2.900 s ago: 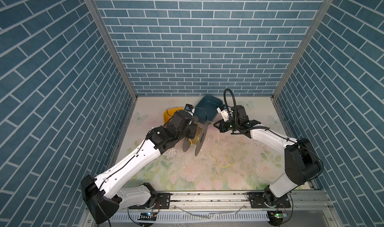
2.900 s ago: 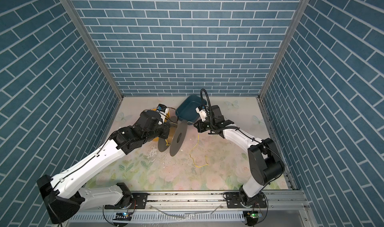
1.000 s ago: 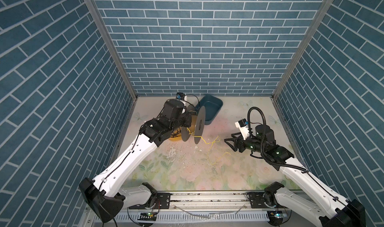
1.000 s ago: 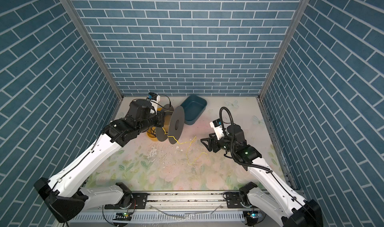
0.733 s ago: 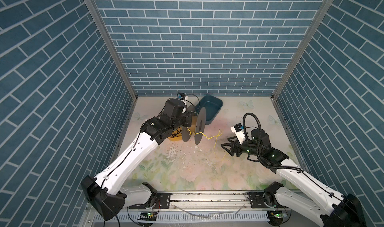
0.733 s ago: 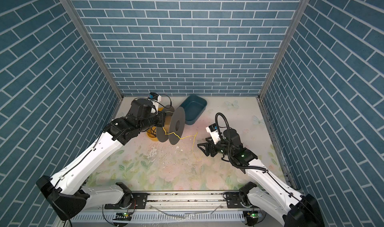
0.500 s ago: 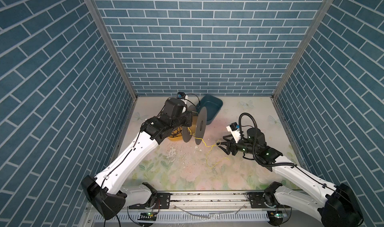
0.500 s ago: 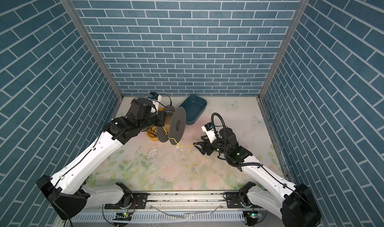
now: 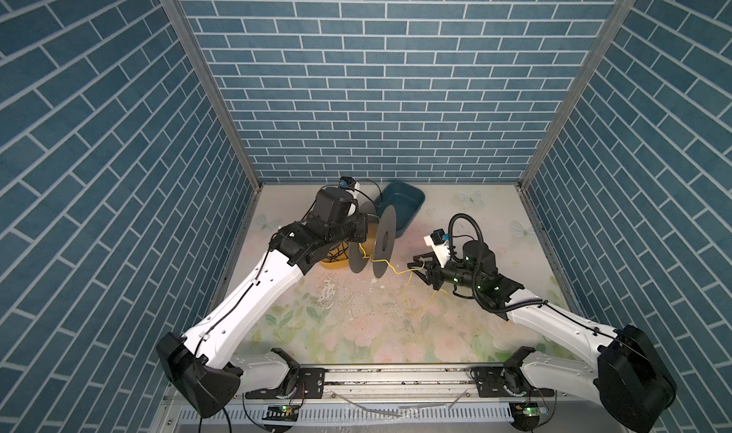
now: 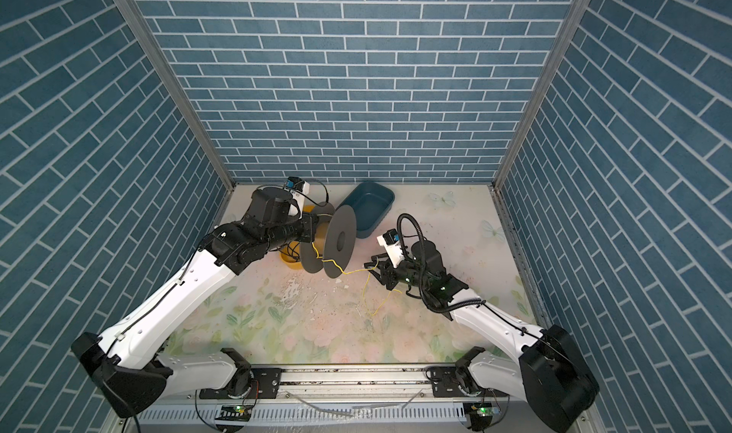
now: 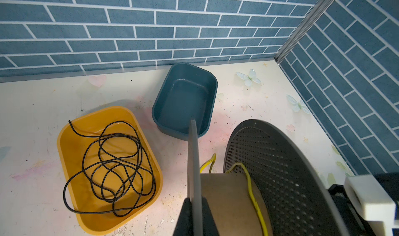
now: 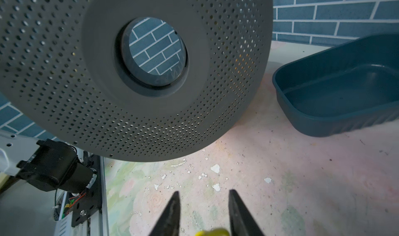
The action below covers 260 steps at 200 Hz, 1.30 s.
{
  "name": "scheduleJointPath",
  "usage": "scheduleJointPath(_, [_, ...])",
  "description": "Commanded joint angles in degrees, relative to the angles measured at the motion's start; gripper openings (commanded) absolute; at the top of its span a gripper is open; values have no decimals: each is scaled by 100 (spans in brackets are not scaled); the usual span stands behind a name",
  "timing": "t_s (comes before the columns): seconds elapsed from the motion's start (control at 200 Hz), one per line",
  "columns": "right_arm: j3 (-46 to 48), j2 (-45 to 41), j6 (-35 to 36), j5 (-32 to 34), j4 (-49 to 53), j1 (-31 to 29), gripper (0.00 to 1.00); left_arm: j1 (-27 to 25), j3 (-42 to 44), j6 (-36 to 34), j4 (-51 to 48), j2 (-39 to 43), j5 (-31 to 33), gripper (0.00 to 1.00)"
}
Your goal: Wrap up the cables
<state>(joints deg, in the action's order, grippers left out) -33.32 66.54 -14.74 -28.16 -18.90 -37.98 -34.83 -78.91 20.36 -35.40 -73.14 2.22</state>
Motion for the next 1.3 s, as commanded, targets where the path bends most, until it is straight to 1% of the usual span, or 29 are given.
scheduleJointPath(0.0, [-180, -46, 13, -66, -207, -26, 20, 44, -287, 34, 247, 96, -21, 0])
scheduleJointPath(0.06, [-117, -165, 0, 79, -179, -28, 11, 67, -275, 5, 236, 107, -17, 0])
scheduleJointPath(0.15, [-102, -421, 15, 283, -5, -35, 0, 117, -248, -35, 166, 85, 42, 0])
scheduleJointPath(0.215, [-145, -604, 37, 488, 200, -34, 0, 117, -239, -51, 94, 73, 169, 0])
scheduleJointPath(0.31, [-281, -806, 59, 956, 514, -39, 0, 110, -195, -28, -2, 14, 270, 0])
scheduleJointPath(0.42, [-671, -880, 157, 1462, 1004, -39, 0, 52, -133, -38, -126, -56, 396, 0])
scheduleJointPath(0.52, [-1240, -722, 299, 1909, 1631, -39, 0, -38, -17, -81, -171, -74, 433, 0])
scheduleJointPath(0.59, [-1726, -472, 411, 2274, 2133, -26, 0, -91, 46, -123, -212, -92, 398, 0])
scheduleJointPath(0.645, [-2125, -276, 487, 2690, 2480, -12, 0, -111, 77, -174, -279, -91, 354, 0])
scheduleJointPath(0.69, [-2384, -113, 514, 2870, 2706, 33, 0, -122, 98, -231, -339, -78, 325, 0])
scheduleJointPath(0.805, [-2868, 200, 441, 3005, 2981, 237, 0, -127, 170, -283, -541, 12, 308, 0])
scheduleJointPath(1.05, [-3494, 726, 237, 3043, 3248, 590, 0, -129, 230, -439, -1023, 249, -72, 0])
scheduleJointPath(1.17, [-3929, 1110, 150, 3015, 3702, 724, 0, -129, 238, -543, -1146, 362, -388, 0])
scheduleJointPath(1.295, [-4180, 1465, 78, 2866, 3935, 915, 0, -123, 119, -650, -1469, 455, -452, 0])
